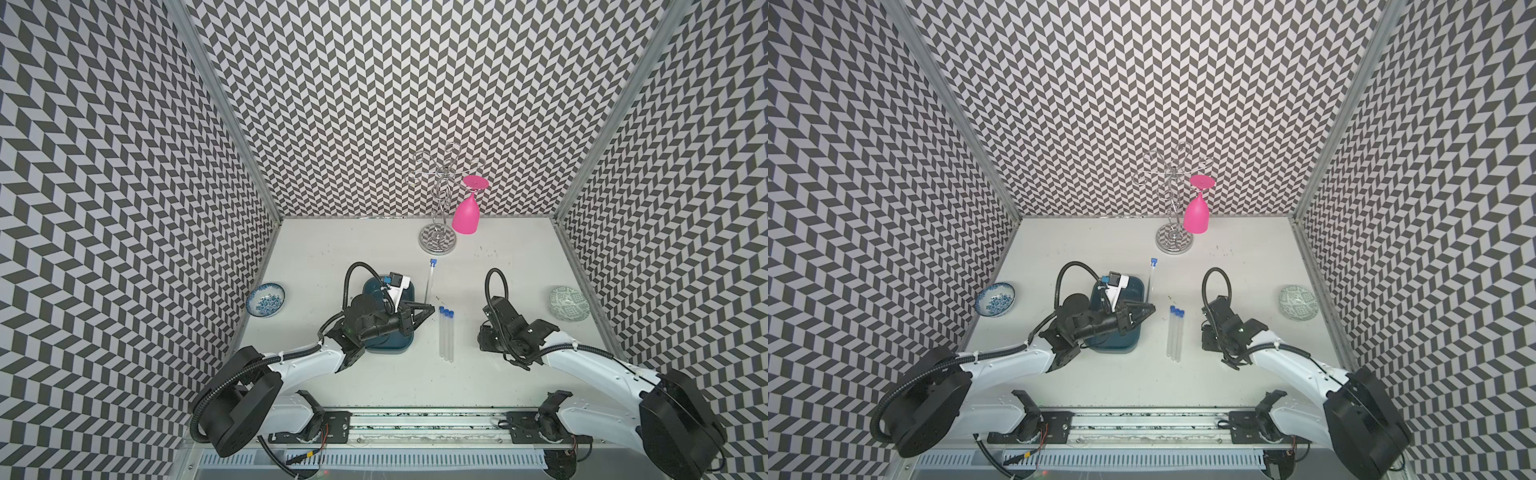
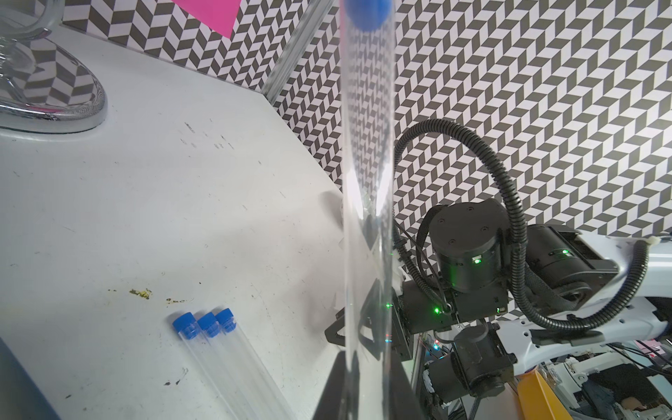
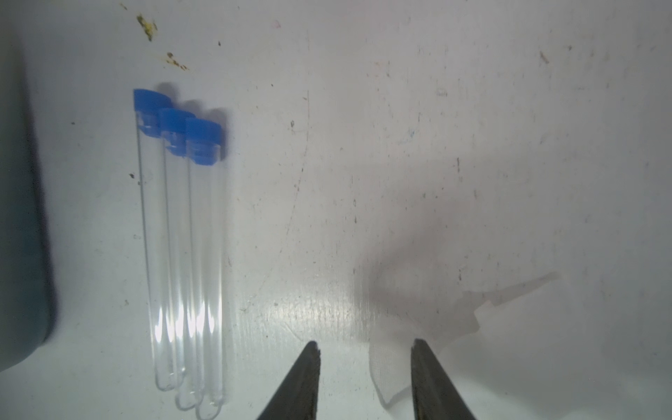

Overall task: Wipe the exteriors of test tubes
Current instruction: Pick up the cleaning item at the center of the board.

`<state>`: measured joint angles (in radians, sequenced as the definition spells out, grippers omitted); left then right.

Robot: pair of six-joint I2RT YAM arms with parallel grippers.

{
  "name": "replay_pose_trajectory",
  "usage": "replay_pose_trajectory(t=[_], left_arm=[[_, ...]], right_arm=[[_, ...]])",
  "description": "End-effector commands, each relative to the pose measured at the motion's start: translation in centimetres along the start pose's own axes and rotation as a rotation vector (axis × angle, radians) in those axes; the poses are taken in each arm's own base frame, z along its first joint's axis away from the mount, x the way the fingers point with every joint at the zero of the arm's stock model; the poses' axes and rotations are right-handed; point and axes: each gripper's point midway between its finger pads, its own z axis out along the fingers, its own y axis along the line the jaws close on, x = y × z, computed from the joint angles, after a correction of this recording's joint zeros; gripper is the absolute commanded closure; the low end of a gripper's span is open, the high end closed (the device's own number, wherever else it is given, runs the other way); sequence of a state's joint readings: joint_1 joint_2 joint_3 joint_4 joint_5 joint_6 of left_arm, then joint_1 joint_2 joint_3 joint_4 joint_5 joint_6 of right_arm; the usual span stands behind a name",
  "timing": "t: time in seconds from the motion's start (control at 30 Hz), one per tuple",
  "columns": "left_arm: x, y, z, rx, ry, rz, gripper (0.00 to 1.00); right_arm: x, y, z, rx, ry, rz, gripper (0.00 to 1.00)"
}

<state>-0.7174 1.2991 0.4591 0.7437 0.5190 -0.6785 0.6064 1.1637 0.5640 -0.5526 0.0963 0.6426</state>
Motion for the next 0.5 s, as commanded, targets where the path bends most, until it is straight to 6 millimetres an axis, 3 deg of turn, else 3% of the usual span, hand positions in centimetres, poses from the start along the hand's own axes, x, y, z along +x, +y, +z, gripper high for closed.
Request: replay_pose_trajectory(t=[0.0,0.2,0.47], left_arm=[[-0.3,-0.5,-0.5,0.012,-0.010,0.019,0.91],[-0.3,-0.5,-0.6,0.010,-0.009,0.019,0.90],[0.0,-0.2,-0.5,0.005,0.002,0.016,0.90]], right_arm=[[-0.3,-0.1,-0.5,0.038,-0.023,0.044,0.60],[0.8,-0.7,0.7,0.075,0.004,0.053,0.64],[1.4,-1.0,2.0,0.070,0.005,0.053,0.92]])
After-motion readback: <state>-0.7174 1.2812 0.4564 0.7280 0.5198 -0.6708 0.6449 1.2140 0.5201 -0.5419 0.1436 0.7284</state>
